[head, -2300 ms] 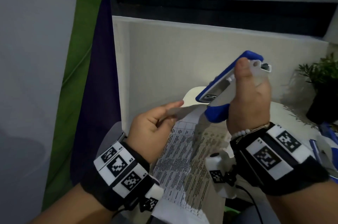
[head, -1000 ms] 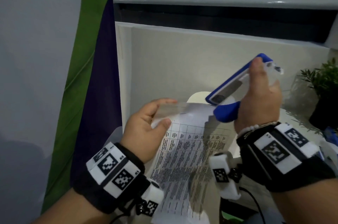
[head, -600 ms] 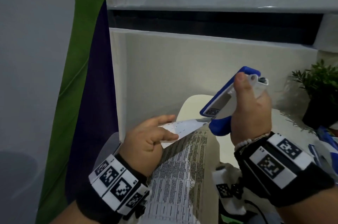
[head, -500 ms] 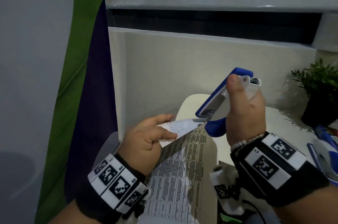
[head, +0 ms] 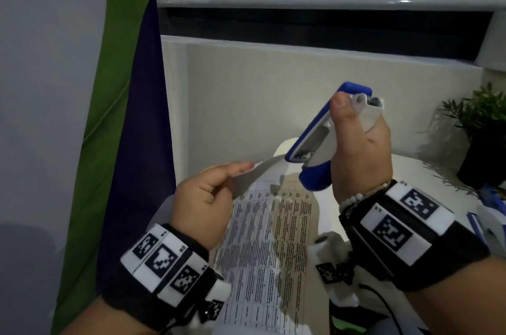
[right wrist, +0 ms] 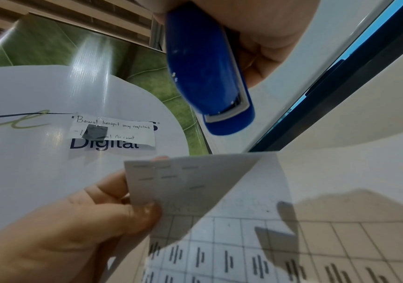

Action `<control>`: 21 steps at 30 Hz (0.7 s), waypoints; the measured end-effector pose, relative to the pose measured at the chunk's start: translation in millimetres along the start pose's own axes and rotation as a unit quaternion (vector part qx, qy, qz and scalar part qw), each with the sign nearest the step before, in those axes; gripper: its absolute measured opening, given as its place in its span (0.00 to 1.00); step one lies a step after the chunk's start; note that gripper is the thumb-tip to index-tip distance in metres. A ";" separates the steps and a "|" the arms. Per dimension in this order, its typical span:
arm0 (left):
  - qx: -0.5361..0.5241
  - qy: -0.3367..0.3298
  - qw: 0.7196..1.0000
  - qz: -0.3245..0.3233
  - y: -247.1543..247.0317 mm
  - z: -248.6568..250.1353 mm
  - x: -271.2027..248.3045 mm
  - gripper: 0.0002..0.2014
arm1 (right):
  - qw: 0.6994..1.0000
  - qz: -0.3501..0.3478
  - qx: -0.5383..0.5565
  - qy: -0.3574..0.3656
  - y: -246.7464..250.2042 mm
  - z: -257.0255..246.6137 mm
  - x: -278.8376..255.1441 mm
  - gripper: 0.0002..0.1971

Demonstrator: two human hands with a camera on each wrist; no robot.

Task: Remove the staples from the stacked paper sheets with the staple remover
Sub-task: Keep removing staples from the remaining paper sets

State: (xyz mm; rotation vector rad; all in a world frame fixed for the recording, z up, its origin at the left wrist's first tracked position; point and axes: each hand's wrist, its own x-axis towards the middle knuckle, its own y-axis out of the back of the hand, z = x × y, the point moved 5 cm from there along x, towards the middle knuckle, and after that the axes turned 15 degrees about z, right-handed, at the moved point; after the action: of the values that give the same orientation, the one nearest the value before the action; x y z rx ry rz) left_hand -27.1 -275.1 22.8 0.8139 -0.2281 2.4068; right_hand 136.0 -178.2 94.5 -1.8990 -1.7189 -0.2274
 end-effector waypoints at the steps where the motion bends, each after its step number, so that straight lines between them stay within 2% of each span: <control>1: 0.005 0.012 1.000 -0.002 -0.5 -1.0 -0.7 0.27 | 1.000 0.003 0.005 0.001 -1.6 -1.2 -0.3 0.10; 6: -0.010 0.056 0.998 -0.012 -1.3 2.5 -0.3 0.25 | 0.999 0.016 0.030 -0.008 -9.0 3.4 -3.4 0.09; 13: -0.054 0.150 0.987 -0.024 -3.8 -5.7 -5.4 0.17 | 1.000 0.006 -0.010 -0.008 -14.4 13.9 -4.8 0.12; 18: -0.043 0.129 0.991 -0.017 -2.9 -5.0 -3.8 0.16 | 1.000 0.001 -0.007 -0.012 -18.6 24.5 -9.7 0.17; 21: -0.030 0.119 0.992 -0.022 -2.2 -3.5 -3.9 0.18 | 0.999 0.035 0.018 -0.012 -15.5 24.9 -14.6 0.16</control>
State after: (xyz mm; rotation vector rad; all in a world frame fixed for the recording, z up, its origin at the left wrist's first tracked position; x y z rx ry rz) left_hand -25.1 -274.0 17.6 0.4925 -0.1854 2.4159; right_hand 112.8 -177.8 71.4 -1.9383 -1.6585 -0.1464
